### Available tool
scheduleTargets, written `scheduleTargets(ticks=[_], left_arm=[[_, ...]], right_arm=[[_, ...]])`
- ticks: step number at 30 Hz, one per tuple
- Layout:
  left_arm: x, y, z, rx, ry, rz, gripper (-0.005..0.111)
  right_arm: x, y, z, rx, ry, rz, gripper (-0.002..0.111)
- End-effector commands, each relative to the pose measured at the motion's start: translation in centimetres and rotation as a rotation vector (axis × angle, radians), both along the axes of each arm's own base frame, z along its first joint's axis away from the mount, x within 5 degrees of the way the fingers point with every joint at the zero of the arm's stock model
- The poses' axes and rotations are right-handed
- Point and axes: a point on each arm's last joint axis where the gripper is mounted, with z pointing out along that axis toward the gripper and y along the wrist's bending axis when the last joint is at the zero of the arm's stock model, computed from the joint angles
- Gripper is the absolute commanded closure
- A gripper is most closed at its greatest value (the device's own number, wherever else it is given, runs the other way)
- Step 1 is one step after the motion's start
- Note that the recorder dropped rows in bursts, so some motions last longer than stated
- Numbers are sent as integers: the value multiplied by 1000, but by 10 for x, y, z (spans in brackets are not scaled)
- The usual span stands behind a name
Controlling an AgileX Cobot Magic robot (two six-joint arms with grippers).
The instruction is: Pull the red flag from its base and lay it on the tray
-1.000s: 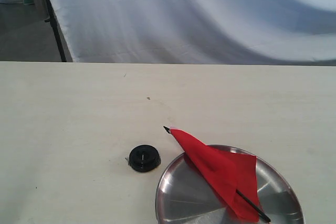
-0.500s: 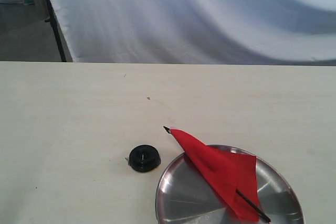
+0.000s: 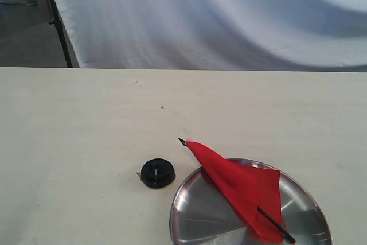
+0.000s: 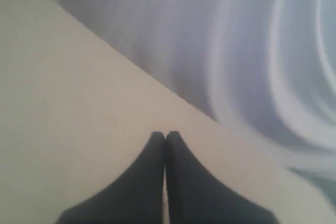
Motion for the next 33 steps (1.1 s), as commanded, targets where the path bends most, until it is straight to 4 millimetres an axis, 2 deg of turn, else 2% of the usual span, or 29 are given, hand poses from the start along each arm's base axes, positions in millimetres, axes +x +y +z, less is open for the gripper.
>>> scheduleTargets(ticks=[1, 2, 4, 8, 33], left_arm=[[0, 0, 0, 562, -30, -86, 107], [0, 0, 0, 672, -33, -90, 107], [1, 2, -6, 733, -3, -71, 107], [5, 4, -39, 703, 102, -74, 107], [4, 11, -39, 699, 150, 60, 107]], right_arm=[[0, 0, 1, -8, -2, -2, 109], [0, 0, 1, -8, -2, -2, 109], [0, 0, 1, -8, -2, -2, 109], [0, 0, 1, -8, -2, -2, 109], [0, 0, 1, -8, -2, -2, 109]])
